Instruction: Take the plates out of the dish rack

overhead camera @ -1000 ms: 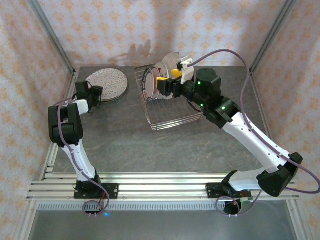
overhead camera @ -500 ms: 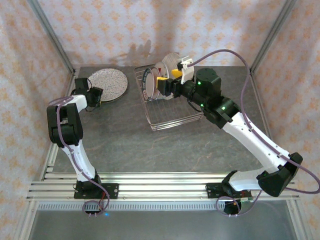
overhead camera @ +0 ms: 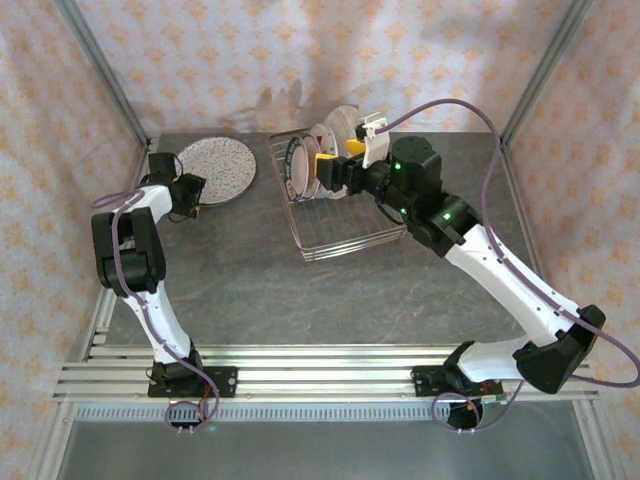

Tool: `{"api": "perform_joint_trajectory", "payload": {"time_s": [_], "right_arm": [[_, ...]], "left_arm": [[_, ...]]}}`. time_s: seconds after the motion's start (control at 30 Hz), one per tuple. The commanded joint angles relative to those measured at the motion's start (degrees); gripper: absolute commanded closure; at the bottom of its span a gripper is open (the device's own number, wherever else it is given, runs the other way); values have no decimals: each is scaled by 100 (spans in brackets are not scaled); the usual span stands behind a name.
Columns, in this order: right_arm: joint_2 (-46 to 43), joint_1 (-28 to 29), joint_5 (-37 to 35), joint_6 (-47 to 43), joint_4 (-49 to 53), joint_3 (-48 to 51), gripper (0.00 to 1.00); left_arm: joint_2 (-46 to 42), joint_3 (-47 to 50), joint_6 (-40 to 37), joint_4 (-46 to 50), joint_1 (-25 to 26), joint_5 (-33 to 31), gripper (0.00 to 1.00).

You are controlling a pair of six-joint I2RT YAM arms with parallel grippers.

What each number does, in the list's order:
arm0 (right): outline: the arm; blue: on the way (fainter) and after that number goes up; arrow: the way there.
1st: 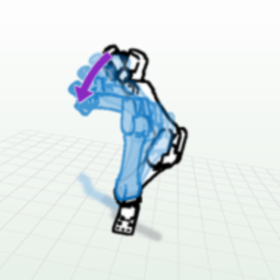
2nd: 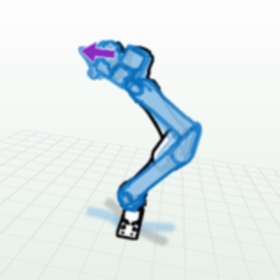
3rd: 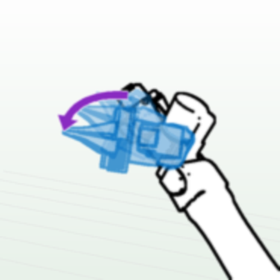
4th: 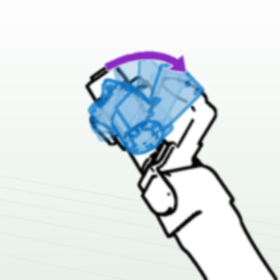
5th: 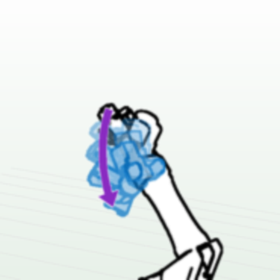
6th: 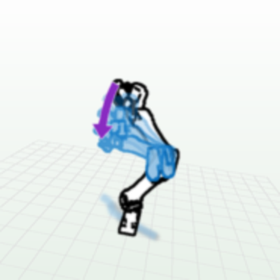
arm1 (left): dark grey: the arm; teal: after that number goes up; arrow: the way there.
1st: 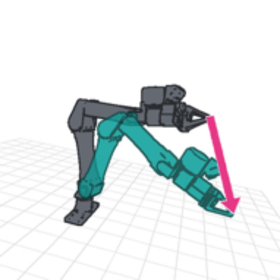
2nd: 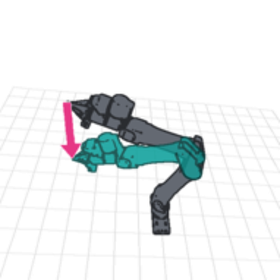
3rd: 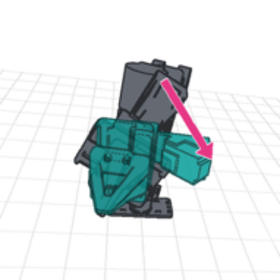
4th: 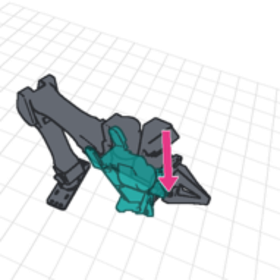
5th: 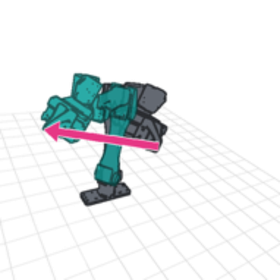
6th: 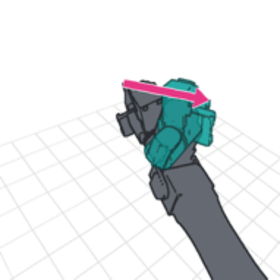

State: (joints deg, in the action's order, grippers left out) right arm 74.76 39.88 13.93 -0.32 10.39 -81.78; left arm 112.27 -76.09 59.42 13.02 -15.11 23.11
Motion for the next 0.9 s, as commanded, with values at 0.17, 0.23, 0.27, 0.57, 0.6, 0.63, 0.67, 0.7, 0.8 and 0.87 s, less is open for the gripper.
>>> {"api": "perform_joint_trajectory", "payload": {"time_s": [0.17, 0.23, 0.27, 0.57, 0.6, 0.63, 0.67, 0.7, 0.8, 0.87], "right_arm": [[47, 39, -1346, 48, 656, -617, 25], [150, 39, -2020, 74, 896, -783, 25], [197, 29, -2305, 109, 1003, -875, 25], [1730, -973, -2421, 1550, 3495, -3150, 27], [1924, -1051, -2283, 1552, 3686, -3373, 27], [2152, -1128, -2084, 1525, 3881, -3619, 27], [2370, -1201, -1895, 1492, 4029, -3878, 27], [2545, -1258, -1746, 1449, 4116, -4057, 27], [2993, -1544, -1036, 1386, 4219, -4446, 29], [3253, -1768, -540, 1438, 4157, -4552, 32]], "left_arm": [[-633, -106, -192, 625, -31, -427, 30], [-849, -132, -219, 743, 35, -521, 28], [-960, -134, -220, 770, 73, -572, 27], [-2483, -156, -223, 665, 1326, -1412, 21], [-2657, -155, -290, 635, 1528, -1495, 21], [-2819, -152, -365, 609, 1743, -1585, 20], [-2973, -144, -450, 593, 1965, -1667, 20], [-3123, -109, -518, 547, 2171, -1722, 20], [-3628, 91, -820, 385, 2832, -1935, 20], [-4017, 372, -1020, 158, 3328, -2109, 19]]}}
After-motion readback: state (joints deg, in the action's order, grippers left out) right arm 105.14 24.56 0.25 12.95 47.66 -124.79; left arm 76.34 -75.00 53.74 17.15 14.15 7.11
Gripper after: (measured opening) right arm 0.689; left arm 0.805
